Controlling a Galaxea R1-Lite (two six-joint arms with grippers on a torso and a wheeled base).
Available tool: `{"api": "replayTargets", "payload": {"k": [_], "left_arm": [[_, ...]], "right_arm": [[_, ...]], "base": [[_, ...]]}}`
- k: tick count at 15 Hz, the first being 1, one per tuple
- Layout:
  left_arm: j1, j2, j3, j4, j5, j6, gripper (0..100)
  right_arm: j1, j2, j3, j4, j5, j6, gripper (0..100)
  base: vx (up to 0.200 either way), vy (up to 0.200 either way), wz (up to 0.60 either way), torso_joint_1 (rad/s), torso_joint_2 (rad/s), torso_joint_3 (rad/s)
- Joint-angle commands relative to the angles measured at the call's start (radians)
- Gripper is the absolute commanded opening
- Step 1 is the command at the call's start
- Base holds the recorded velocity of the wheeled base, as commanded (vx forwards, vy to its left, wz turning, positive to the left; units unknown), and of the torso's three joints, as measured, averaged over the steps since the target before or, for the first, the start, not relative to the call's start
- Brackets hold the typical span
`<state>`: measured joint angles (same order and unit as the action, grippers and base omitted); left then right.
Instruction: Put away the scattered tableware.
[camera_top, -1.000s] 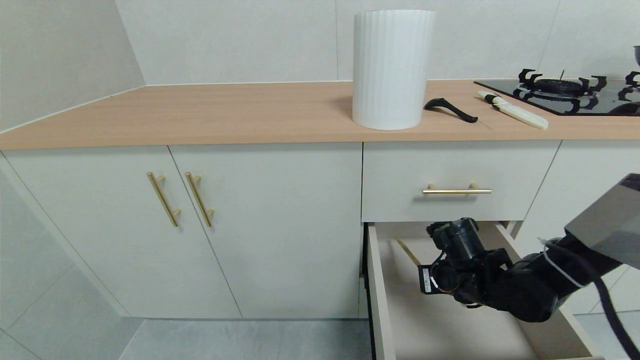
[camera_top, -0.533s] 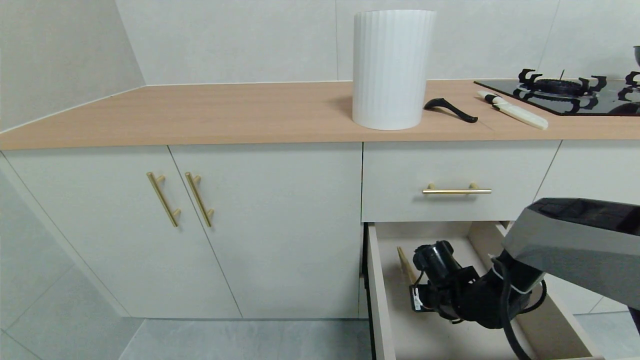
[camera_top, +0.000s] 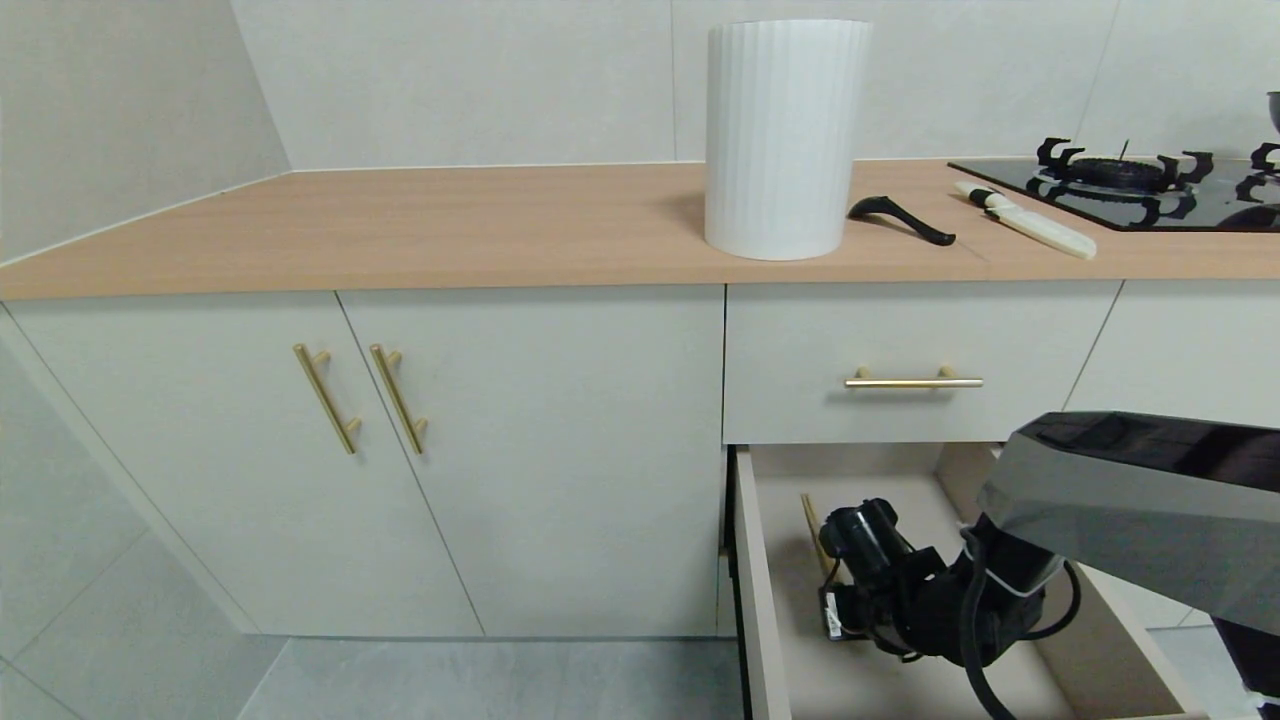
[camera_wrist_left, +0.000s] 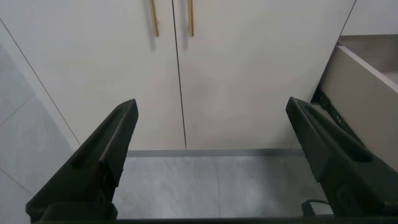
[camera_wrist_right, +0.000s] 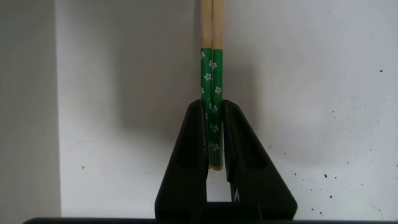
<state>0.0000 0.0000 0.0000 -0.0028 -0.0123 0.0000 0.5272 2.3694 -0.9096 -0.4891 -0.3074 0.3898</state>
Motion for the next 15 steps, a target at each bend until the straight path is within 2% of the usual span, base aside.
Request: {"api": "replayTargets", "payload": {"k": [1,3,4,12,15], "left_arm": [[0.0,0.002,0.0,0.0,0.0,0.0,100],[0.0,0.0,0.0,0.001,0.0,0.0,100],[0.0,0.002,0.0,0.0,0.0,0.0,100],[0.0,0.002,0.0,0.0,0.0,0.0,100],[0.0,0.0,0.0,0.0,0.0,0.0,100]], "right_arm": [[0.0,0.004,0.0,0.0,-0.005,0.0,0],[0.0,0.002,0.0,0.0,-0.005,0.0,0],[0.0,0.002,0.0,0.0,-0.005,0.0,100],[0.0,-0.009,0.003,0.0,-0.005,0.001,100],[-0.003,-0.127,0.032,0.007,-0.021,0.0,100]], "base": [[0.0,0.0,0.0,0.0,0.0,0.0],[0.0,0.0,0.0,0.0,0.0,0.0],[0.0,0.0,0.0,0.0,0.0,0.0],[0.0,0.0,0.0,0.0,0.0,0.0],[0.0,0.0,0.0,0.0,0.0,0.0]]}}
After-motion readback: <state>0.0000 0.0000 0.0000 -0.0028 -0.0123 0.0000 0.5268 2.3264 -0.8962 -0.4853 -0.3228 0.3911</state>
